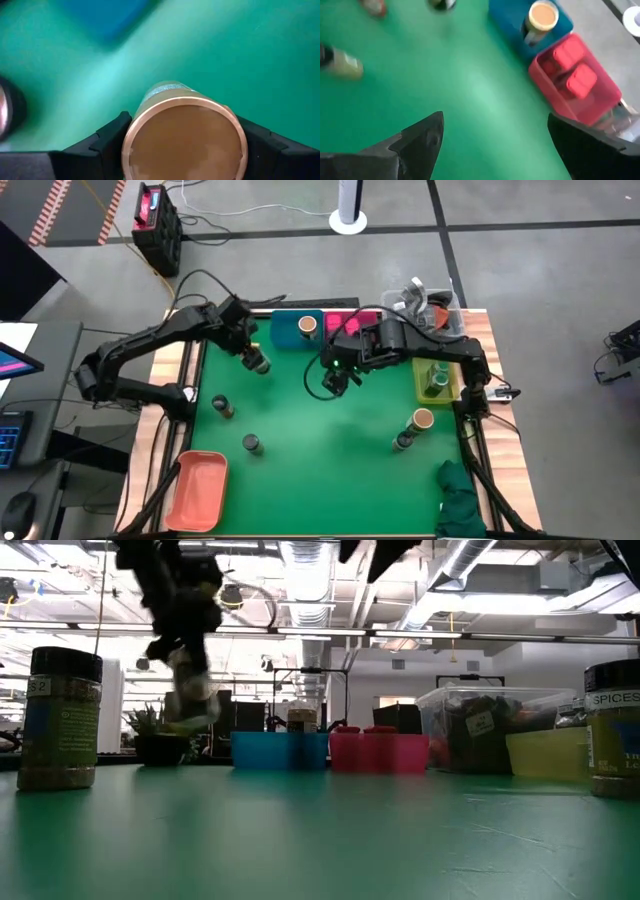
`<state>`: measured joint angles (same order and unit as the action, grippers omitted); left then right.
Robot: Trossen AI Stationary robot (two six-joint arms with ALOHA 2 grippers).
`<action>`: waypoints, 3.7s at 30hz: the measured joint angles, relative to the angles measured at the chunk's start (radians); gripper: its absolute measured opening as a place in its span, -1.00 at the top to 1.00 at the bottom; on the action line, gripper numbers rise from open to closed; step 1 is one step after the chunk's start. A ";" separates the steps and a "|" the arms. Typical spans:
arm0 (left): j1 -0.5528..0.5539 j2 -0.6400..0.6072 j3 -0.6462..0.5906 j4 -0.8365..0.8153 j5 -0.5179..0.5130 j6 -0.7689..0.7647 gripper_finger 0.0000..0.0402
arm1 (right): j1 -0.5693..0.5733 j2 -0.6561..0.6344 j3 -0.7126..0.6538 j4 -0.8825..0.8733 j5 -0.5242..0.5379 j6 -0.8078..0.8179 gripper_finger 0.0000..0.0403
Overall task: Sort spices by type
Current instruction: Put the left brown spice bottle into the blue bin, then put the top left black spice bottle into the orange bin
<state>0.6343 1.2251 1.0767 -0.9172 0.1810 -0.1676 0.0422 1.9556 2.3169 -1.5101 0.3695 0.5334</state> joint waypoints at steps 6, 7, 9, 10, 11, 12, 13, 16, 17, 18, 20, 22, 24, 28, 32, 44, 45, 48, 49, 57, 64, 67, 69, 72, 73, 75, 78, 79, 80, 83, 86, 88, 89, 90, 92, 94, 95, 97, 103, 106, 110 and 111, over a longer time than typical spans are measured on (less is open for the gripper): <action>-0.018 0.122 0.194 -0.007 0.000 0.051 -0.33 | 0.028 0.000 0.000 -0.049 0.001 -0.026 -0.76; -0.018 0.148 0.224 -0.007 -0.001 0.066 -0.33 | 0.028 -0.001 0.000 -0.056 0.001 -0.024 -0.73; -0.018 0.193 0.273 -0.009 -0.026 0.095 -0.33 | 0.028 -0.004 -0.001 -0.062 0.009 -0.009 -0.69; -0.018 0.216 0.293 -0.005 -0.050 0.111 -0.33 | 0.029 -0.006 -0.001 -0.061 0.017 -0.002 -0.67; -0.015 0.235 0.311 0.002 -0.073 0.129 -0.34 | 0.034 -0.010 -0.001 -0.061 0.026 0.009 -0.66; -0.011 0.252 0.325 0.006 -0.096 0.147 -0.36 | 0.038 -0.014 0.000 -0.061 0.032 0.017 -0.65; -0.007 0.268 0.336 0.009 -0.122 0.164 -0.39 | 0.045 -0.016 0.000 -0.061 0.034 0.024 -0.64; 0.009 0.310 0.351 0.042 -0.166 0.198 -0.41 | 0.069 -0.018 0.000 -0.061 0.044 0.058 -0.64; 0.016 0.324 0.351 0.056 -0.169 0.206 -0.41 | 0.079 -0.018 0.000 -0.062 0.052 0.072 -0.64; 0.021 0.339 0.351 0.067 -0.169 0.209 -0.40 | 0.087 -0.017 0.000 -0.061 0.059 0.086 -0.64; 0.032 0.372 0.351 0.082 -0.168 0.210 -0.38 | 0.100 -0.017 0.000 -0.061 0.069 0.122 -0.64; 0.043 0.406 0.351 0.102 -0.164 0.225 -0.38 | 0.112 -0.018 0.000 -0.060 0.078 0.158 -0.64; 0.050 0.436 0.355 0.132 -0.162 0.244 -0.38 | 0.122 -0.018 0.000 -0.051 0.079 0.196 -0.63; 0.063 0.488 0.351 0.157 -0.179 0.268 -0.39 | 0.141 -0.018 0.000 -0.051 0.085 0.251 -0.63; 0.071 0.508 0.385 0.123 -0.155 0.286 -0.39 | 0.157 -0.018 0.000 -0.053 0.089 0.293 -0.63; 0.101 0.564 0.414 0.195 -0.173 0.298 -0.39 | 0.166 -0.017 0.000 -0.002 0.131 0.338 -0.63; 0.101 0.578 0.414 0.189 -0.173 0.297 -0.39 | 0.166 -0.018 0.000 0.005 0.132 0.336 -0.63; 0.102 0.614 0.414 0.173 -0.185 0.281 -0.39 | 0.166 -0.017 0.000 0.011 0.132 0.335 -0.63; 0.102 0.624 0.413 0.168 -0.184 0.279 -0.40 | 0.166 -0.018 0.000 0.011 0.132 0.335 -0.63; 0.090 0.640 0.413 0.168 -0.157 0.288 -0.67 | 0.167 -0.017 0.000 0.002 0.132 0.334 -0.63; 0.093 0.570 0.413 0.176 -0.180 0.297 -0.72 | 0.166 -0.018 0.000 -0.055 0.131 0.322 -0.63; 0.093 0.527 0.413 0.171 -0.186 0.303 -0.72 | 0.155 -0.025 0.000 -0.062 0.130 0.270 -0.63; 0.089 0.489 0.413 0.155 -0.181 0.291 -0.72 | 0.136 -0.035 0.000 -0.060 0.129 0.216 -0.63; 0.061 0.419 0.413 0.131 -0.148 0.286 -0.72 | 0.082 -0.049 0.001 -0.061 0.123 0.132 -0.63; 0.045 0.391 0.413 0.122 -0.141 0.286 -0.72 | 0.063 -0.052 0.001 -0.058 0.118 0.105 -0.63; 0.006 0.340 0.413 0.111 -0.133 0.286 -0.72 | 0.026 -0.054 0.001 -0.053 0.116 0.054 -0.63; -0.057 0.259 0.413 0.092 -0.134 0.274 -0.72 | 0.001 -0.055 0.001 -0.061 0.115 -0.006 -0.63; -0.075 0.231 0.413 0.084 -0.135 0.263 -0.72 | 0.000 -0.055 0.001 -0.060 0.113 -0.022 -0.63; -0.097 0.205 0.413 0.073 -0.136 0.249 -0.72 | 0.000 -0.055 0.001 -0.061 0.111 -0.038 -0.63; -0.162 0.129 0.413 0.021 -0.137 0.198 -0.72 | -0.002 -0.063 -0.028 -0.047 0.111 -0.080 -0.63; -0.228 0.066 0.413 -0.056 -0.148 0.145 -0.72 | -0.006 -0.097 -0.126 0.012 0.107 -0.110 -0.63; -0.271 0.033 0.413 -0.101 -0.167 0.109 -0.72 | -0.007 -0.132 -0.220 0.091 0.100 -0.137 -0.63; -0.293 0.019 0.413 -0.125 -0.183 0.092 -0.72 | -0.006 -0.155 -0.275 0.141 0.085 -0.150 -0.63; -0.315 0.008 0.413 -0.146 -0.199 0.071 -0.72 | -0.005 -0.176 -0.332 0.198 0.060 -0.164 -0.63; -0.354 -0.006 0.413 -0.186 -0.213 0.019 -0.72 | 0.001 -0.229 -0.454 0.319 0.006 -0.185 -0.63; -0.389 -0.013 0.413 -0.234 -0.212 -0.043 -0.72 | 0.010 -0.282 -0.573 0.428 -0.037 -0.192 -0.63; -0.406 -0.013 0.413 -0.261 -0.213 -0.075 -0.72 | 0.014 -0.310 -0.628 0.481 -0.053 -0.192 -0.63; -0.434 -0.013 0.413 -0.325 -0.215 -0.134 -0.72 | 0.029 -0.363 -0.723 0.570 -0.080 -0.189 -0.63; -0.508 0.014 0.408 -0.482 -0.261 -0.278 -0.72 | 0.096 -0.468 -0.925 0.719 -0.090 -0.090 -0.63; -0.536 0.023 0.385 -0.536 -0.271 -0.318 -0.72 | 0.152 -0.504 -0.982 0.749 -0.086 -0.026 -0.63; -0.565 0.011 0.273 -0.524 -0.286 -0.352 -0.72 | 0.223 -0.528 -1.026 0.771 -0.059 0.036 -0.63; -0.570 0.005 0.232 -0.515 -0.290 -0.353 -0.72 | 0.239 -0.531 -1.032 0.776 -0.042 0.052 -0.63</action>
<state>0.0638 1.2303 1.3089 -1.4319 -0.1091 -0.5207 0.2811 1.4250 1.2848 -0.7338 0.3272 0.5855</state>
